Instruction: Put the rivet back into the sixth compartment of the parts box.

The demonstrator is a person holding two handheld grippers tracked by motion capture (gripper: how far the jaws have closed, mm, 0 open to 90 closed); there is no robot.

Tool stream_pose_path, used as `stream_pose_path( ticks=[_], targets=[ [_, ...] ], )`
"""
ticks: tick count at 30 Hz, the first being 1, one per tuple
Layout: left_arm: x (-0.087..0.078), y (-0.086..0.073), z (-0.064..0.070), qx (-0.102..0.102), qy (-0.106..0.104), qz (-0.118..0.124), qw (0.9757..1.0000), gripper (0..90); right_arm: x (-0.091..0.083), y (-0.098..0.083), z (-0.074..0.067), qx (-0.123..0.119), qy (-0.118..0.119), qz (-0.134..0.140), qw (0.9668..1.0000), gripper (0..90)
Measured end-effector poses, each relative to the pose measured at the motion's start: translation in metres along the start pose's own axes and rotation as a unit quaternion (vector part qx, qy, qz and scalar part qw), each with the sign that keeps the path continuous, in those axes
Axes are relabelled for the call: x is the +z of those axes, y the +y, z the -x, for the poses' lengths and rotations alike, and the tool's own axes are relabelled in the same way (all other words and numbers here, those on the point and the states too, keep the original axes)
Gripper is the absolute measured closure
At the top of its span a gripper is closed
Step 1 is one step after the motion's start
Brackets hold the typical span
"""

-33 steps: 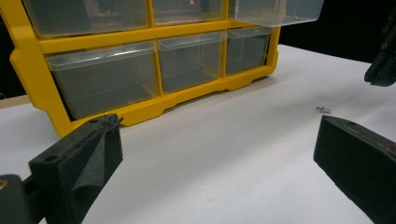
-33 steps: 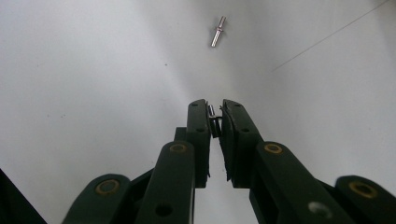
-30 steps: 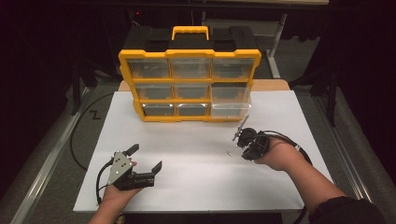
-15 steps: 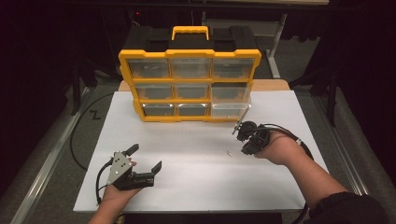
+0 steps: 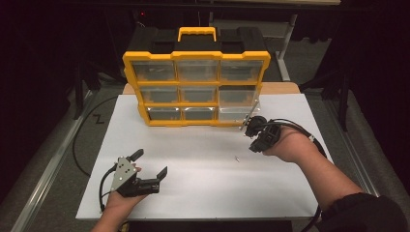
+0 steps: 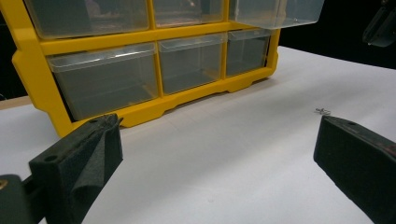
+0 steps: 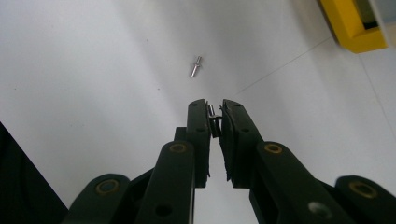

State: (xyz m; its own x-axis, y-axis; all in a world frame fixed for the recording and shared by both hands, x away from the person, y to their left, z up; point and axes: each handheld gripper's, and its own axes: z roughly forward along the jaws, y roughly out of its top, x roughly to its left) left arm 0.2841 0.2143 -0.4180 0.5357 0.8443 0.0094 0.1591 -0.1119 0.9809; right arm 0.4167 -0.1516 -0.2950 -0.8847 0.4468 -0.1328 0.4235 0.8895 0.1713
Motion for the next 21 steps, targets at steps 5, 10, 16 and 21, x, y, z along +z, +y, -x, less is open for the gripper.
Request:
stream_pose_path(
  ticks=[5,10,16,21],
  targets=[
    [0.000,0.000,0.000,0.000,0.000,0.000,1.0000,1.8,-0.009,0.003,0.004,0.001,-0.001,0.004,1.0000,84.2],
    [0.000,0.000,0.000,0.000,0.000,0.001,1.0000,1.8,-0.019,0.005,0.006,0.007,-0.004,0.008,0.9999,84.2],
    [-0.001,0.000,-0.001,0.000,0.000,0.001,1.0000,1.8,-0.026,0.009,0.008,0.005,-0.009,0.007,0.9999,84.2],
    [-0.001,0.000,-0.001,-0.001,0.000,0.001,1.0000,1.8,-0.033,0.012,0.009,0.004,-0.013,0.007,0.9999,84.2]
  ],
)
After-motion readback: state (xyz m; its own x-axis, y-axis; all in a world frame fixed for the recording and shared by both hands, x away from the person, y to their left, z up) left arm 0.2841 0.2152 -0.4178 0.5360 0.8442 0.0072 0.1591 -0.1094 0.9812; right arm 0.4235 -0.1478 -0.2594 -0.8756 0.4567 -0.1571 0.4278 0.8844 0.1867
